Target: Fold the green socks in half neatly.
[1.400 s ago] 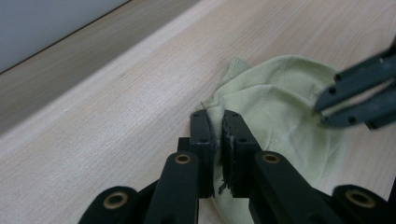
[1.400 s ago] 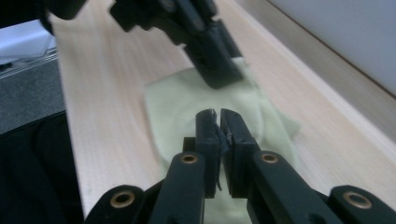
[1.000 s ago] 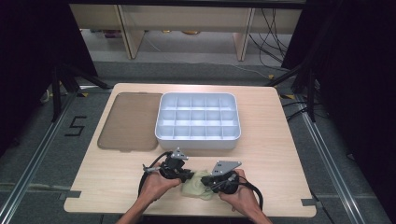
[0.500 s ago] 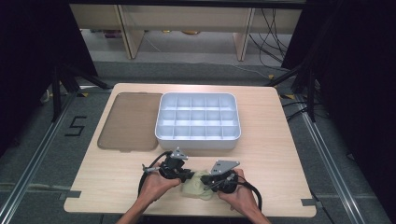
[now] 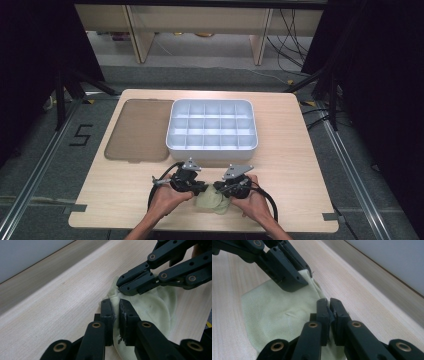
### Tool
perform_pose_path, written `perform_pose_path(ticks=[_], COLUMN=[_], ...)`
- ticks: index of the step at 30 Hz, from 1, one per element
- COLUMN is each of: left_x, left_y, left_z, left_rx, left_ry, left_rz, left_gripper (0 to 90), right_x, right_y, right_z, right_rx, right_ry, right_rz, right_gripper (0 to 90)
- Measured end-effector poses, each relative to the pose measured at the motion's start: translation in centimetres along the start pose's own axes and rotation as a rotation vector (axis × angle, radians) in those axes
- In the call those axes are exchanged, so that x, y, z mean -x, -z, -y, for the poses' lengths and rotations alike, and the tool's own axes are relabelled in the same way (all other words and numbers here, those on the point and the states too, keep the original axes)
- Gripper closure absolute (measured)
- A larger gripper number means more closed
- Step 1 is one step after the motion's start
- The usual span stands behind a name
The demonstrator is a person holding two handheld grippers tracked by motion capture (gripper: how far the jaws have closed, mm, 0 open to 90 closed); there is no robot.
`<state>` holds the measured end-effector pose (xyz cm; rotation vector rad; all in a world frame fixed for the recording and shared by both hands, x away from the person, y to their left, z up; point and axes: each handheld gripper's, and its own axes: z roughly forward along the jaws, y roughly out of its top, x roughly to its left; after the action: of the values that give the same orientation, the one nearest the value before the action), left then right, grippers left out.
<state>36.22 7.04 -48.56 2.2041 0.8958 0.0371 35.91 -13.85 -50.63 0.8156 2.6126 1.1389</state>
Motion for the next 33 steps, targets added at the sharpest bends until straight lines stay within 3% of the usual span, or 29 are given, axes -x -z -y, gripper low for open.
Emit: perform_pose_path(ticks=[3, 4, 7, 8, 9, 10, 12, 13, 19, 25, 33], left_x=[-0.2, -0.3, -0.8, -1.0, -1.0, -1.1, -1.2, -0.9, 0.1, 0.2, 0.3], left_y=[0.1, 0.1, 0.4, 0.8, 0.8, 1.1, 1.4, 1.5, 1.5, 1.1, 0.6], left_z=[0.1, 0.5, 1.0, 1.4, 1.4, 1.7, 1.9, 2.2, 3.1, 3.5, 3.6], left_rx=[-0.017, -0.001, -0.005, -0.002, -0.002, 0.022, 0.007, 0.019, 0.019, -0.004, -0.032], left_ry=[0.001, 0.035, 0.044, 0.081, 0.081, 0.112, 0.097, 0.123, 0.155, 0.189, 0.216], left_rz=[0.014, 0.013, 0.006, -0.001, -0.001, 0.008, 0.010, 0.022, 0.050, 0.065, 0.082], left_gripper=[69.5, 68.9, 68.7, 68.0, 67.0, 66.2, 65.7, 64.6, 60.1, 60.3, 67.2], right_x=[0.0, 0.0, 0.0, 0.0, 0.0, 0.0, -0.1, -0.1, -0.1, -0.1, -0.2], right_y=[0.0, 0.0, 0.0, 0.0, 0.0, 0.0, -0.2, -0.2, -0.1, -0.1, -0.1], right_z=[0.0, 0.0, 0.0, 0.0, 0.0, 0.0, 0.1, 0.1, 0.0, 0.0, 0.0], right_rx=[0.001, 0.001, 0.001, -0.002, -0.002, -0.001, 0.016, 0.015, 0.001, 0.001, 0.001], right_ry=[-0.008, -0.009, -0.001, -0.008, -0.008, -0.003, -0.011, -0.010, 0.010, 0.007, 0.024], right_rz=[-0.010, -0.010, -0.003, -0.006, -0.006, -0.005, -0.004, -0.008, 0.000, -0.002, 0.006], right_gripper=[86.2, 86.2, 86.2, 86.2, 86.2, 86.2, 86.2, 86.3, 86.3, 86.3, 86.4])
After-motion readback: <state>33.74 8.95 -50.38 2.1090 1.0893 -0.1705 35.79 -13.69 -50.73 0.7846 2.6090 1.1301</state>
